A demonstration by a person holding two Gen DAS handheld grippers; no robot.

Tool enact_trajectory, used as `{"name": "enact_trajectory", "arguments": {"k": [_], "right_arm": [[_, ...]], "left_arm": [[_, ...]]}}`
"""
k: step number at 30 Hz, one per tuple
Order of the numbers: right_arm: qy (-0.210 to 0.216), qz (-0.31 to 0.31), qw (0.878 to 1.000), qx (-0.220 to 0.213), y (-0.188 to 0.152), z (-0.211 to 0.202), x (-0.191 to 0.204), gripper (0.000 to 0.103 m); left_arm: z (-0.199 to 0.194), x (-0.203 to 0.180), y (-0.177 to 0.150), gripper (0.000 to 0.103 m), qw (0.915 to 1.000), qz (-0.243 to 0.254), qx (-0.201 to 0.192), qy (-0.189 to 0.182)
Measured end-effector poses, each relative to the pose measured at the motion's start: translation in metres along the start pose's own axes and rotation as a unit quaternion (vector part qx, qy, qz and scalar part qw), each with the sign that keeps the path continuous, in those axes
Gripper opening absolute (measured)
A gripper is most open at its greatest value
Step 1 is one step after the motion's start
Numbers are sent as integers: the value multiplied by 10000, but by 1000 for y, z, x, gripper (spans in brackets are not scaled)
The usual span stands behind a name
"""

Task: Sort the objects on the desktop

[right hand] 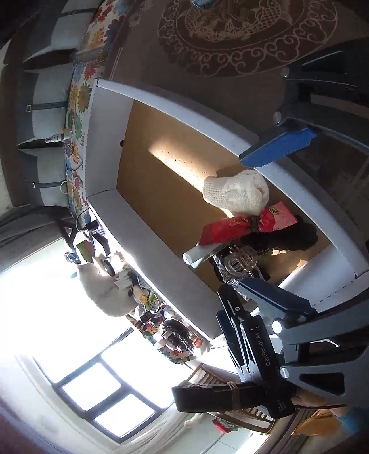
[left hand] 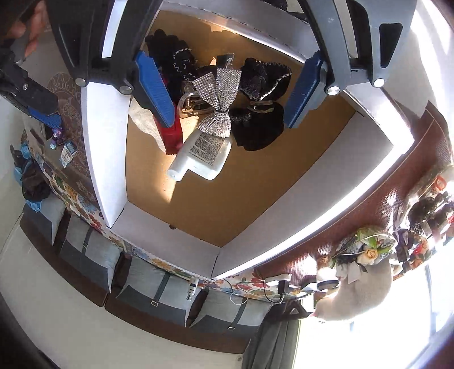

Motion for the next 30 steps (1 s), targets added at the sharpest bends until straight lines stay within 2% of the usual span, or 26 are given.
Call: {"name": "enact_trajectory", "arguments": {"k": [2, 4, 5, 8, 11, 13, 14, 18, 22, 26, 30], "right_arm": [[-334, -65, 9985, -425, -3, -37, -23, 94], [-843, -29, 9941, -675, -14, -73, -61, 102], [-1143, -17, 9908, -729, -24, -88, -83, 102], [-2120, -10, 9754, -605, -67, -128, -154, 102], [-2927, 265, 9551, -374, -110, -168, -224, 102], [-3300, 537, 9418, -339, -134, -196, -262, 102], [-3418, 694, 9367, -296, -142, -206, -278, 102], [-3673, 1027, 9240, -274, -161, -229, -311, 102], [-3775, 996, 9206, -79, -156, -222, -321, 102], [-3840, 687, 9207, 81, -155, -207, -317, 102], [-3828, 683, 9213, 84, -153, -197, -321, 102]], "left_arm": [[-14, -10, 0, 79, 9998, 32, -176, -62], [-28, -27, 1, 79, 9992, 112, -351, -163], [-35, -38, 0, 80, 9987, 176, -426, -236], [-53, -82, -6, 80, 9957, 458, -545, -592], [-66, -142, -21, 81, 9879, 866, -518, -1177], [-68, -187, -38, 94, 9805, 1224, -439, -1474], [-66, -208, -49, 103, 9765, 1395, -366, -1600], [-38, -281, -107, 103, 9639, 2082, 42, -1657], [5, -325, -150, 103, 9614, 2275, 404, -1494], [36, -353, -164, 103, 9623, 2251, 548, -1424], [61, -371, -166, 103, 9575, 2494, 615, -1314]]}}
Point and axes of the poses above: each gripper's, at about its wrist camera, not at the fingertips, and z roughly the way its jaws point, x to its left, y to its top, the point moved 3 cm from there along z, roughly the way its jaws point, and after that the axes turned 10 degrees about -x, right-handed, at the moved point
